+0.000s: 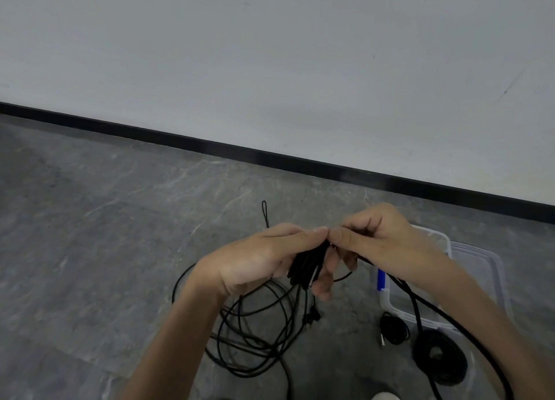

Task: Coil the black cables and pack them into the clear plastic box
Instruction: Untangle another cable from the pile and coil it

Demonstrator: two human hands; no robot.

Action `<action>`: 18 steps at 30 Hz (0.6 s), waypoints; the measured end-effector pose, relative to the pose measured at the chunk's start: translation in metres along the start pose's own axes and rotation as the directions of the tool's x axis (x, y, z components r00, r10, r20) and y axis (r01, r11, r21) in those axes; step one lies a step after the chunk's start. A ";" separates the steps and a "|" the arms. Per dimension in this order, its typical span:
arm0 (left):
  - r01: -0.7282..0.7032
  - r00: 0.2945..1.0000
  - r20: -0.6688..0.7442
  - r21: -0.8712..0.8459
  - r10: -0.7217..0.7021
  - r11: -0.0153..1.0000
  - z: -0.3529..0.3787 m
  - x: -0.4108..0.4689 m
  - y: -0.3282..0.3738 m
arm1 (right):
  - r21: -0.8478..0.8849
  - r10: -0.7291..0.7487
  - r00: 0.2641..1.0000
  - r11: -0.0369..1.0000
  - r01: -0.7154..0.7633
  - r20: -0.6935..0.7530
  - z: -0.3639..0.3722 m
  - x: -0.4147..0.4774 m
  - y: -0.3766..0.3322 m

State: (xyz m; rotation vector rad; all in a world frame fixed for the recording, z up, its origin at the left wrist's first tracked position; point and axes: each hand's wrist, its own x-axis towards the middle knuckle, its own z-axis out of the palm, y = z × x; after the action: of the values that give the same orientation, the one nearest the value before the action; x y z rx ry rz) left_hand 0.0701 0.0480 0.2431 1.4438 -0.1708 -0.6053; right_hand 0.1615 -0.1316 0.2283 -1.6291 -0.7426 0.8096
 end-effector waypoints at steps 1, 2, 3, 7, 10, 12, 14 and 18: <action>-0.001 1.000 -0.002 0.012 0.001 1.000 0.000 0.000 0.000 | 0.003 0.007 1.000 1.000 -0.007 0.015 0.000 0.000 0.000; -0.002 1.000 -0.010 0.019 0.002 1.000 0.000 0.001 -0.001 | -0.002 0.013 1.000 1.000 -0.013 0.025 -0.001 0.000 0.000; -0.003 1.000 -0.022 0.019 0.003 1.000 -0.001 0.001 -0.001 | -0.007 0.020 0.999 1.000 -0.020 0.031 -0.002 0.000 0.000; -0.027 0.990 -0.142 -0.029 0.023 0.999 -0.007 -0.002 -0.003 | -0.002 0.031 0.999 1.000 -0.031 0.031 -0.005 -0.002 0.000; -0.088 0.975 -0.215 -0.153 0.054 0.984 -0.011 -0.003 -0.004 | 0.069 0.056 0.998 0.996 -0.058 0.035 -0.006 -0.001 -0.002; -0.135 0.965 -0.251 -0.251 0.070 0.959 -0.011 -0.001 -0.004 | 0.141 0.086 0.996 0.986 -0.088 0.017 -0.006 0.000 -0.004; -0.185 0.951 -0.298 -0.343 0.080 0.921 -0.011 0.001 -0.004 | 0.212 0.131 0.991 0.969 -0.127 -0.002 -0.007 0.001 -0.004; -0.339 0.894 -0.438 -0.520 0.096 0.784 -0.012 0.002 -0.002 | 0.349 0.246 0.967 0.913 -0.209 -0.066 -0.008 0.005 -0.001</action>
State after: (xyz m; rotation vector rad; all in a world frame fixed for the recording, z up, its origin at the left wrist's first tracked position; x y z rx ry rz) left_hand 0.0768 0.0579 0.2391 0.8872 0.1570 -0.1310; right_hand 0.1705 -0.1319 0.2301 -1.4451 -0.3139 0.9501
